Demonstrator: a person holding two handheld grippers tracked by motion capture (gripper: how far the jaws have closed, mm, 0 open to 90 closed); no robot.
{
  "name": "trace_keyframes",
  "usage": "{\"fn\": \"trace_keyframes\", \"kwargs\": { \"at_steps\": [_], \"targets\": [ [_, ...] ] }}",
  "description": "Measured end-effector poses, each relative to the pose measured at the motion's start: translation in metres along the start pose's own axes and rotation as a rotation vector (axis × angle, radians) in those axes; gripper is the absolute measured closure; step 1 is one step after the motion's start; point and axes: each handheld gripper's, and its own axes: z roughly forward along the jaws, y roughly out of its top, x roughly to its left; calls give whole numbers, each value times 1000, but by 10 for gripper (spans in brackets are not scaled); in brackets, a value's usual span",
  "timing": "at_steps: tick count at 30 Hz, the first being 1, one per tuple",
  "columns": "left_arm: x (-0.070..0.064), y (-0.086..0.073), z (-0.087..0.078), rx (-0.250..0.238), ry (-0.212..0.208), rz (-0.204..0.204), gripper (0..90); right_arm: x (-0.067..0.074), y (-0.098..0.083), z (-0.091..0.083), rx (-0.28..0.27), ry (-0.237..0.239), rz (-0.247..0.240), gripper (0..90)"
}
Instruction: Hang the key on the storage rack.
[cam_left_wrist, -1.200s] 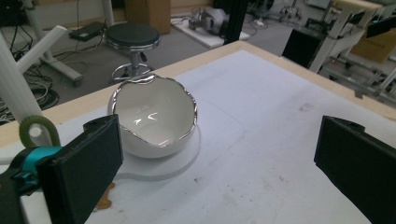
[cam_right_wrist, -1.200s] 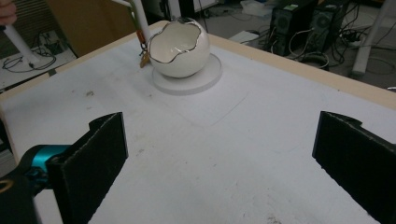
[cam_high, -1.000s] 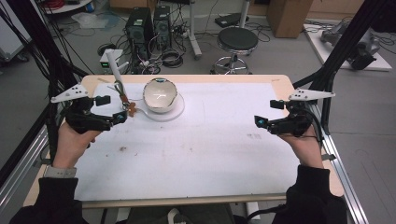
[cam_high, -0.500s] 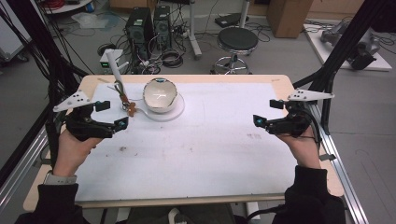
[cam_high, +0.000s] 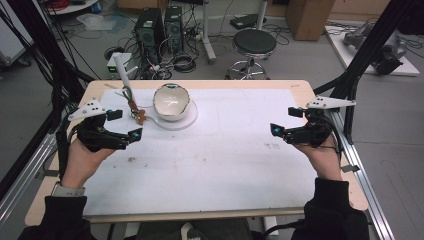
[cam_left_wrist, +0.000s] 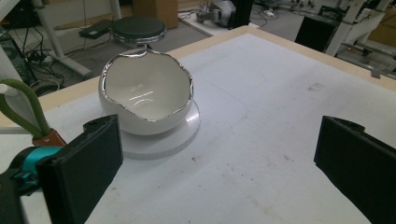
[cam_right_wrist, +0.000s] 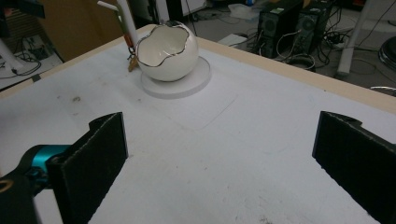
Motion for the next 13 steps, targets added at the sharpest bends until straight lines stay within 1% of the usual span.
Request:
{"fn": "trace_keyframes", "kwargs": {
  "at_steps": [5, 7, 9, 10, 13],
  "targets": [
    [2, -1, 3, 13, 5, 0, 17, -1, -1, 1, 2, 2, 1, 27],
    [2, -2, 4, 18, 1, 1, 17, -1, -2, 2, 7, 4, 3, 27],
    [2, -2, 5, 22, 10, -3, 17, -1, -3, 4, 13, 0, -1, 27],
    [2, -3, 5, 25, 15, 2, 17, -1, -3, 4, 19, 0, 3, 27],
    [3, -3, 6, 30, 20, 8, 17, -1, -3, 4, 16, 1, -5, 26]
  ]
}}
